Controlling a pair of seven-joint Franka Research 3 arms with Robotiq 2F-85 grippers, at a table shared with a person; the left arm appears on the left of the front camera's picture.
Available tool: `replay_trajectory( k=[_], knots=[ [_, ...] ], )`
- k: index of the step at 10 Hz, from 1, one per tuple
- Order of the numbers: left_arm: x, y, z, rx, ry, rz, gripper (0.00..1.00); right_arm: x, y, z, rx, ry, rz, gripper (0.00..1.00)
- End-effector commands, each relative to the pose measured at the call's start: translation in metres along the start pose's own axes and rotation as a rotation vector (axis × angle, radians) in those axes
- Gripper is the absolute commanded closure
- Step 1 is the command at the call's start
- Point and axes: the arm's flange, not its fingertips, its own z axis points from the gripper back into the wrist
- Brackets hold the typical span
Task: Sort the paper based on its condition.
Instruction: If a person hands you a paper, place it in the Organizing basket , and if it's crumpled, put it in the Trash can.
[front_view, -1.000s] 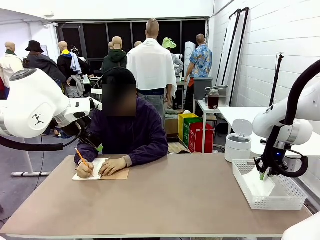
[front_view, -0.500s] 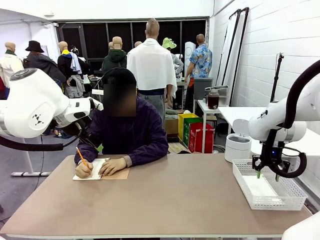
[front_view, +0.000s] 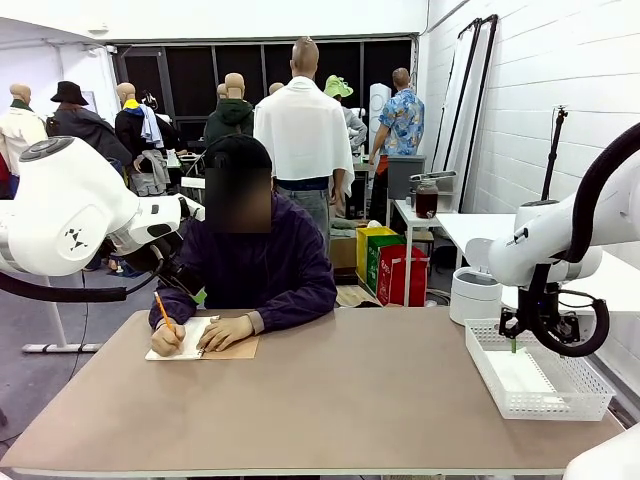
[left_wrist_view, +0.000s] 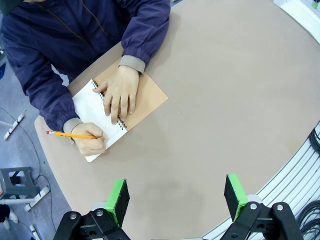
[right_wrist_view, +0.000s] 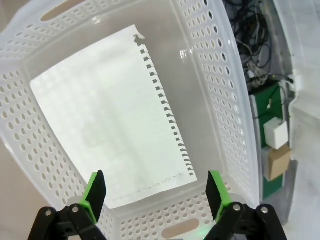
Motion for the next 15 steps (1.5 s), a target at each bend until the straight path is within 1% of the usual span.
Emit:
replay_trajectory(
  k=[1, 8, 9, 11, 13, 15],
  knots=[
    [-0.001, 0.001, 0.000, -0.002, 0.003, 0.002, 0.00, -0.001, 0.000, -0.002, -0.004, 0.009, 0.007, 0.00],
    [-0.001, 0.001, 0.000, -0.002, 0.003, 0.002, 0.00, -0.001, 0.000, -0.001, -0.001, 0.003, 0.003, 0.00],
    [-0.001, 0.001, 0.000, -0.002, 0.003, 0.002, 0.00, 0.001, 0.000, 0.014, 0.041, -0.004, 0.019, 0.00],
    [-0.001, 0.001, 0.000, -0.002, 0.003, 0.002, 0.00, -0.005, 0.006, 0.053, 0.070, -0.058, 0.067, 0.00],
    [-0.001, 0.001, 0.000, -0.002, 0.003, 0.002, 0.00, -0.018, 0.012, 0.089, 0.061, -0.125, 0.117, 0.00],
    [-0.001, 0.001, 0.000, -0.002, 0.003, 0.002, 0.00, -0.037, 0.029, 0.110, 0.071, -0.176, 0.212, 0.00]
  ],
)
